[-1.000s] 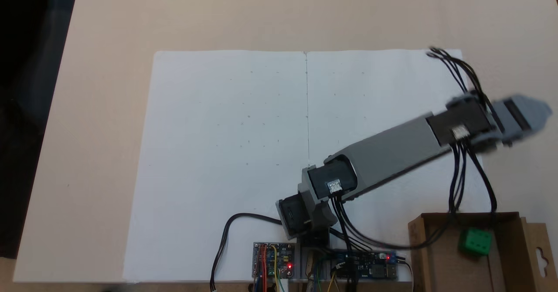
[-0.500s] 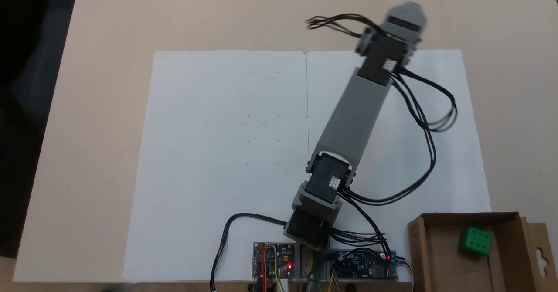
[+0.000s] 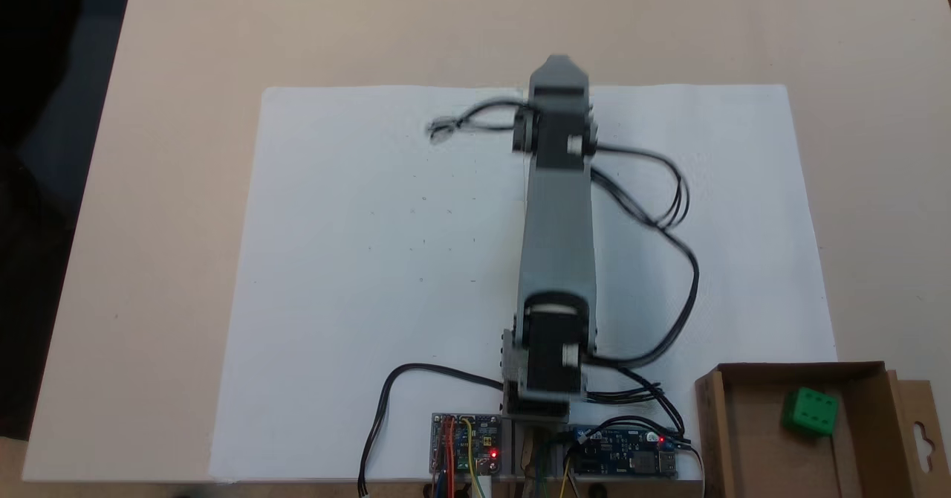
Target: Grasp a green dice and put it in the bin.
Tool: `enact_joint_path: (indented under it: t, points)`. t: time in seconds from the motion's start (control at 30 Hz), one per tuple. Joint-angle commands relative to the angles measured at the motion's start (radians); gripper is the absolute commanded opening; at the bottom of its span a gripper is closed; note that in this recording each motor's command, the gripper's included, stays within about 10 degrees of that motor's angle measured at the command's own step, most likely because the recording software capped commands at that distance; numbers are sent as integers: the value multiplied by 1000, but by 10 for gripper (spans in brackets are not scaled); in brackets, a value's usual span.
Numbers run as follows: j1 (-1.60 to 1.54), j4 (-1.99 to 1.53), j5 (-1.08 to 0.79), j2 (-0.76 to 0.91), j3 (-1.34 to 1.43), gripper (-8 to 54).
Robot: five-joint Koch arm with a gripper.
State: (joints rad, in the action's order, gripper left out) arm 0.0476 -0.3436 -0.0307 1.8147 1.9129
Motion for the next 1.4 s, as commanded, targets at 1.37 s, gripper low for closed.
enact_joint_path:
  t: [1.37]
  points:
    - [-72, 1543, 31, 388, 1218, 460]
